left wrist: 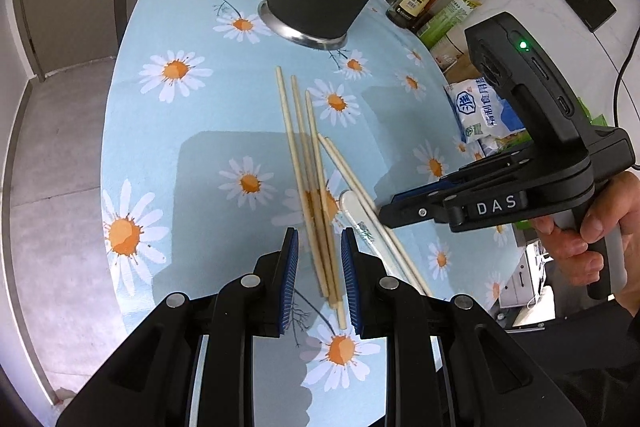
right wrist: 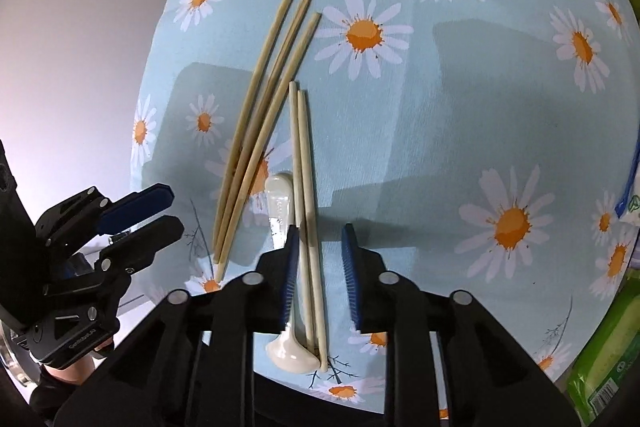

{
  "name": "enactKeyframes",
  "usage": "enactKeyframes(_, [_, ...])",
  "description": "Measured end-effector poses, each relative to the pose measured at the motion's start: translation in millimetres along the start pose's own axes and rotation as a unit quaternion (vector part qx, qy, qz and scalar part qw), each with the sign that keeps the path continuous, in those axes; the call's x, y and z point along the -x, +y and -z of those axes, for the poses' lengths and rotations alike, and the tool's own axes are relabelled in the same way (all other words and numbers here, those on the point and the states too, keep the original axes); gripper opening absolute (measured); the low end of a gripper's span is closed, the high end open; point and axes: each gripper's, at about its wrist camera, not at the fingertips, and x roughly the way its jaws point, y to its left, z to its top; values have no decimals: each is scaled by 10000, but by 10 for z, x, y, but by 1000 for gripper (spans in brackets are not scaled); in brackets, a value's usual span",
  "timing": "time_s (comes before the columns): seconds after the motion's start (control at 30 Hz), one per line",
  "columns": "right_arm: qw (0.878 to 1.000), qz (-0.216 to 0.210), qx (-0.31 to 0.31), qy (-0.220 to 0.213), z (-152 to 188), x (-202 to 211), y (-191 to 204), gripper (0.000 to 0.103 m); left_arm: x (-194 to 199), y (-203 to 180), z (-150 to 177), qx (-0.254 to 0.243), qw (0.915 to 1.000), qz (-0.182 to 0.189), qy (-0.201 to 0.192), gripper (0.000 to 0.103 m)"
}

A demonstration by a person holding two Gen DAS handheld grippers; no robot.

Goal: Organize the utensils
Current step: 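Close the right gripper on a single wooden chopstick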

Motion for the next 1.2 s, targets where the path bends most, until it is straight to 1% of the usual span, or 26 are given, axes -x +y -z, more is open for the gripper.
enactKeyframes(0.13, [9999,97,-17,48,-41,-4,9,18,-6,21,3,21,10000,19,21,21])
enactKeyframes(0.27, [9998,200,-12,91,-93,32,-3,17,-13,47,12,20,10000,23,64,21])
enactKeyframes(0.63, [9977,642,-12,195,-117,-54,319,16,-61,99,34,88,9998,43,161,21])
enactKeyframes(0.73, [9965,803,-11,212,-122,-133,428,16,-85,101,31,103,9998,6,189,21])
enactKeyframes(0.87, [9950,970,46,223,-165,-170,525,16,-47,100,12,196,9998,-5,96,21])
enactKeyframes(0.97, [9931,1147,173,198,-185,-189,596,10,-43,109,-19,244,9996,-68,96,21])
enactKeyframes(1.0, [9929,1159,186,187,-186,-190,598,6,-43,107,-34,248,9996,-113,94,21])
enactKeyframes(1.13, [9943,1018,296,124,-172,-177,619,6,-68,104,-93,325,9992,-203,128,21])
enactKeyframes(1.2, [9957,868,290,129,-155,-170,562,6,-84,76,-130,339,9990,-225,163,21])
